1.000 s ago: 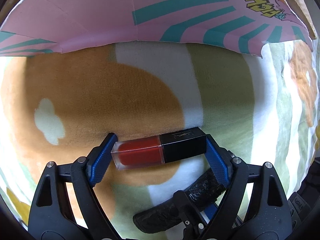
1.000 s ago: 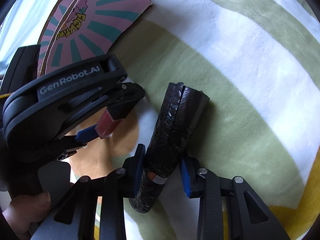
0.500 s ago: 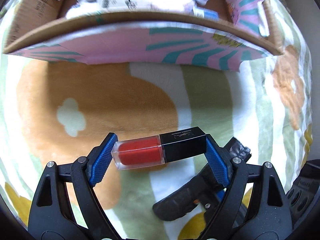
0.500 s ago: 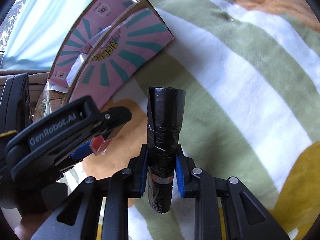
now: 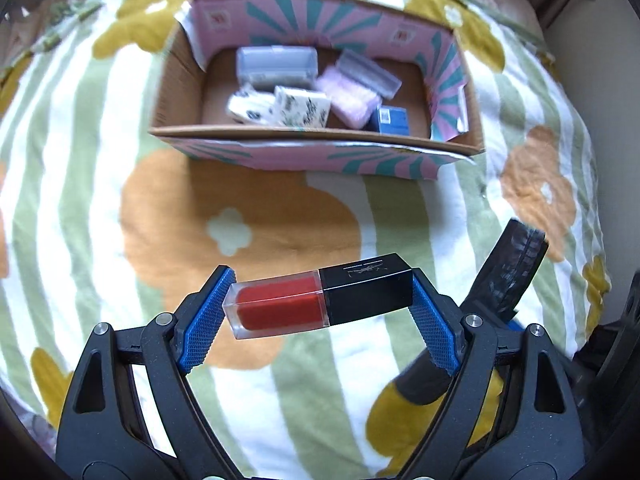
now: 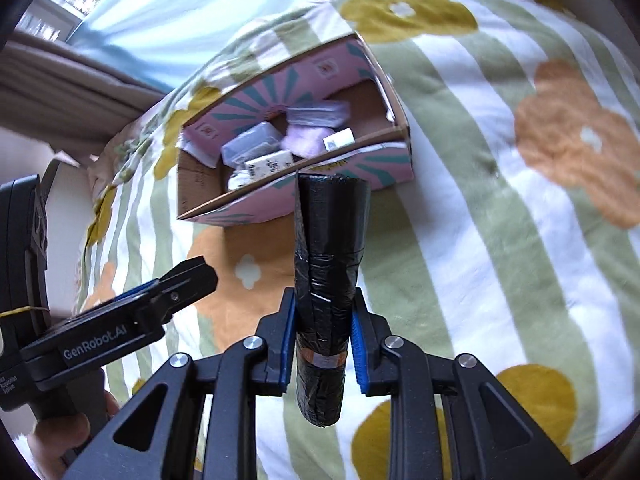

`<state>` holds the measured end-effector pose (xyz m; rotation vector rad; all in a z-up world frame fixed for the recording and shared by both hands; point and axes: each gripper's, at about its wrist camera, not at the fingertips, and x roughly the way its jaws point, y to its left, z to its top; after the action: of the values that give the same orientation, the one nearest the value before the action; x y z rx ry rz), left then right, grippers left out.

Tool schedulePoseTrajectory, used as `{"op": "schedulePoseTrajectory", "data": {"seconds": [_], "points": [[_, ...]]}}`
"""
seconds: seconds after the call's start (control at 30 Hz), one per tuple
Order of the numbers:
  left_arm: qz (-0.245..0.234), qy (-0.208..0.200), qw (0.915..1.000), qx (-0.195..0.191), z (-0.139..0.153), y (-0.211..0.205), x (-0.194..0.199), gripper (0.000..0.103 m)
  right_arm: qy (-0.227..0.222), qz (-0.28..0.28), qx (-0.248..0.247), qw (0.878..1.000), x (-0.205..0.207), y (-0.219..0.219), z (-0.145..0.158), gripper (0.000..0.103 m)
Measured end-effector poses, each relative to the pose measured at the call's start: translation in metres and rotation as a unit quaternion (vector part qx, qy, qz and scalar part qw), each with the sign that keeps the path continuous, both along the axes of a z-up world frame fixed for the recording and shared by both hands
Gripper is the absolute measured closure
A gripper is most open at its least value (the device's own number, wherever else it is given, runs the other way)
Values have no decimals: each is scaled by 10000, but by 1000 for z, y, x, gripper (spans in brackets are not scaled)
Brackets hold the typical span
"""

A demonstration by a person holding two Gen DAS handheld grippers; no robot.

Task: Organize objects
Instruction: 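Carry the lipstick with the left tool into the pink box while the right tool carries the black bag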

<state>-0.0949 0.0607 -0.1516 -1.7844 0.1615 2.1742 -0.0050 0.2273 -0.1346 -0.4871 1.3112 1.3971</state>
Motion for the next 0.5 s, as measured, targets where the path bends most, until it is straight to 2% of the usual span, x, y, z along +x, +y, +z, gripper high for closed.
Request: {"op": "schedulePoseTrajectory", "data": {"seconds": [0.17, 0.3, 0.33, 0.5], "points": [[-17, 306, 9995, 65, 43, -20, 16, 19, -326, 411, 158, 9985, -4, -10, 36, 81], [-49, 472, 9988, 143, 68, -30, 33, 19, -560, 541, 177, 9968, -11, -19, 54, 81], [-75, 500, 9986, 183, 73, -33, 38, 19, -651, 242, 115, 9975, -14, -21, 58, 81], [39, 497, 9984, 270, 78, -49, 57, 19, -688, 356, 184, 9968, -24, -24, 66, 81]]}}
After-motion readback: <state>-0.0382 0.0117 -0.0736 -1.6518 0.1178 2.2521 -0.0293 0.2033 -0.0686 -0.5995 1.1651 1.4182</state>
